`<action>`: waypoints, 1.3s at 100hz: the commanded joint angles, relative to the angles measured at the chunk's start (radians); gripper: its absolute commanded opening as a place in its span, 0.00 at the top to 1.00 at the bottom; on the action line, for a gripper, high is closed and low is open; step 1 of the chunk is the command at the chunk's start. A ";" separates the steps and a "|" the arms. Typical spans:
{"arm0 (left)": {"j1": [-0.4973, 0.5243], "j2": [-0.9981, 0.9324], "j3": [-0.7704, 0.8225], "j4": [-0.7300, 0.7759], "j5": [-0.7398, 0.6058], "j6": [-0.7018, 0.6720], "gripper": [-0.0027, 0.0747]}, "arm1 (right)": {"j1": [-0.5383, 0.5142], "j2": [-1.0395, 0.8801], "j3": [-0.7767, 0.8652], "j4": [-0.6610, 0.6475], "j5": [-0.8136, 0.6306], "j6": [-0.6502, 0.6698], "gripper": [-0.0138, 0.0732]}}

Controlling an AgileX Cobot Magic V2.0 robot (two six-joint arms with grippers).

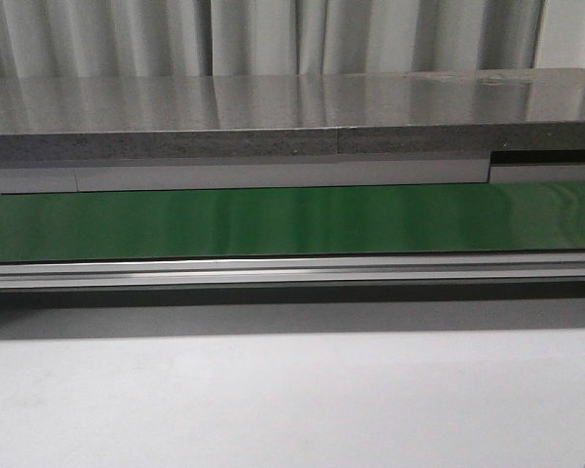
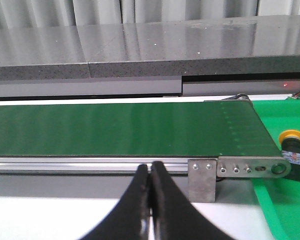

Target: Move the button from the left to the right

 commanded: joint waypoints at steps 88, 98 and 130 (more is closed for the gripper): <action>-0.055 -0.092 0.095 0.190 -0.246 -0.167 0.99 | -0.001 -0.023 -0.014 -0.011 -0.089 0.000 0.92; -0.059 -0.158 0.163 0.193 -0.287 -0.175 0.99 | -0.001 -0.023 -0.014 -0.011 -0.089 0.000 0.92; -0.059 -0.358 0.344 0.201 -0.288 -0.204 0.99 | -0.001 -0.023 -0.014 -0.011 -0.089 0.000 0.92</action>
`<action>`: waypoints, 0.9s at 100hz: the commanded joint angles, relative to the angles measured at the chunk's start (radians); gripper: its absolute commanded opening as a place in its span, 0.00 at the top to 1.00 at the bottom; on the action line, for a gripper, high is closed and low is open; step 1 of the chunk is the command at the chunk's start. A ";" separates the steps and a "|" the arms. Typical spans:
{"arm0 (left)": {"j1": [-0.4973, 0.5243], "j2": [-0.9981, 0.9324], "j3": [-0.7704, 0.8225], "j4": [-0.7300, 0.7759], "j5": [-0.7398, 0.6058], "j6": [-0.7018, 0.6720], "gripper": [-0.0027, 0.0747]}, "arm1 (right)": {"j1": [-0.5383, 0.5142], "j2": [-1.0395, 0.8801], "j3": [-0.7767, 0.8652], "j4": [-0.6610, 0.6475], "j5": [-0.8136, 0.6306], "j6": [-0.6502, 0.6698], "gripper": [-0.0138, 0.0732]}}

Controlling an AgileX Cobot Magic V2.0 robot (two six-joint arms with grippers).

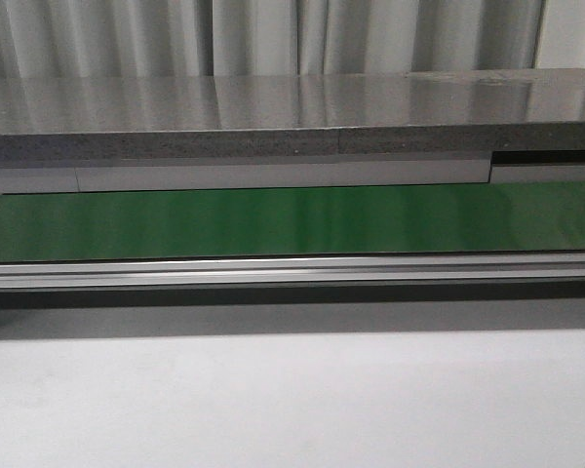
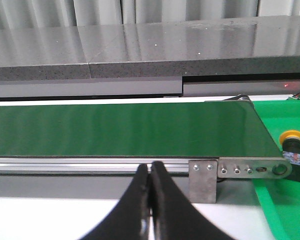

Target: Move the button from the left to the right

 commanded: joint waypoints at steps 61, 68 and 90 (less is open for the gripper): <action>-0.008 -0.034 0.075 0.001 -0.208 -0.062 0.99 | -0.001 -0.022 -0.014 -0.011 -0.089 0.000 0.92; -0.008 -0.034 0.075 0.001 -0.208 -0.062 0.99 | -0.001 -0.022 -0.014 -0.011 -0.089 0.000 0.92; -0.008 -0.034 0.075 0.001 -0.208 -0.062 0.99 | -0.001 -0.022 -0.014 -0.011 -0.089 0.000 0.92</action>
